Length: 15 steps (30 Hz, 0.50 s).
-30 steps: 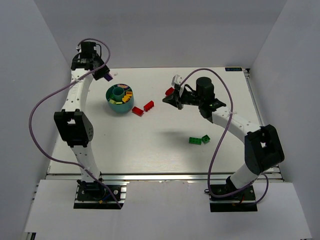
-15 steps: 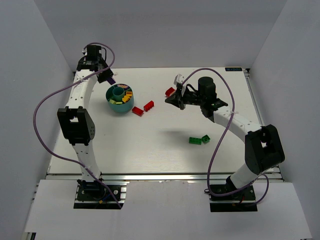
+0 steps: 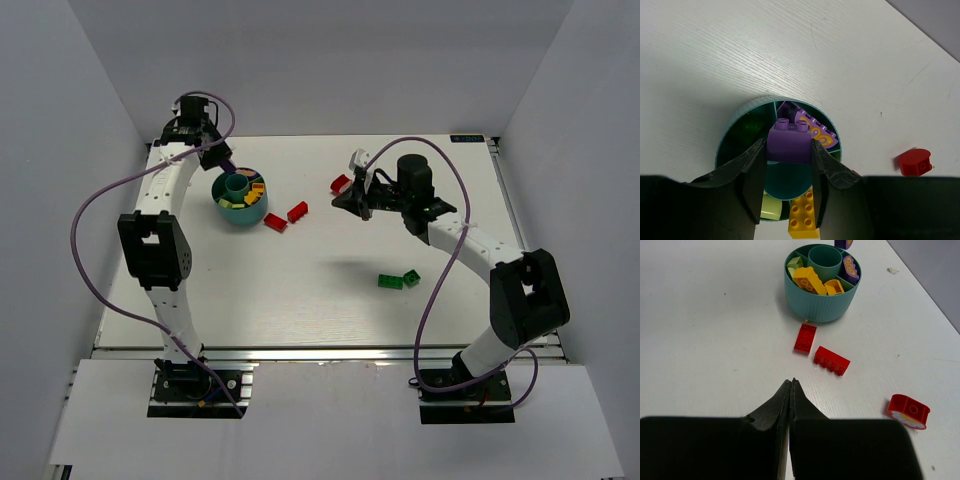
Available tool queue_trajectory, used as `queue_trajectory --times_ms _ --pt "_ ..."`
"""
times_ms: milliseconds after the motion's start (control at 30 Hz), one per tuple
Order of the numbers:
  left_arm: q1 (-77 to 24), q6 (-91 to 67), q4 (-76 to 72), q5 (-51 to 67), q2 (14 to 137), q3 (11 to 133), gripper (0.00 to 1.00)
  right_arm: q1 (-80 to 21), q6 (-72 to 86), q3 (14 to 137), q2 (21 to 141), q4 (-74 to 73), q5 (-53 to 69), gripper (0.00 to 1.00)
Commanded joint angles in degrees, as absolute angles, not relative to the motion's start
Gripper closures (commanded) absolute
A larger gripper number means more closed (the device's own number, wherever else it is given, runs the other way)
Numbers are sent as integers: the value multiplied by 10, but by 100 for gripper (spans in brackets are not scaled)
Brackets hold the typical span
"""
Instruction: Sort the legos into containers by color
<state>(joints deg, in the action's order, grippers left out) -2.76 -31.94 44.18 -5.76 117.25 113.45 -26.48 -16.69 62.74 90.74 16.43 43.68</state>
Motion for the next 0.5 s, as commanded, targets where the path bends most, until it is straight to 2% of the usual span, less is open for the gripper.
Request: queue_trajectory --times_ms 0,467 --pt "-35 -315 426 -52 1174 1122 100 -260 -162 621 887 175 442 100" --pt "-38 -310 424 -47 1166 1093 100 -259 -159 616 889 184 440 100"
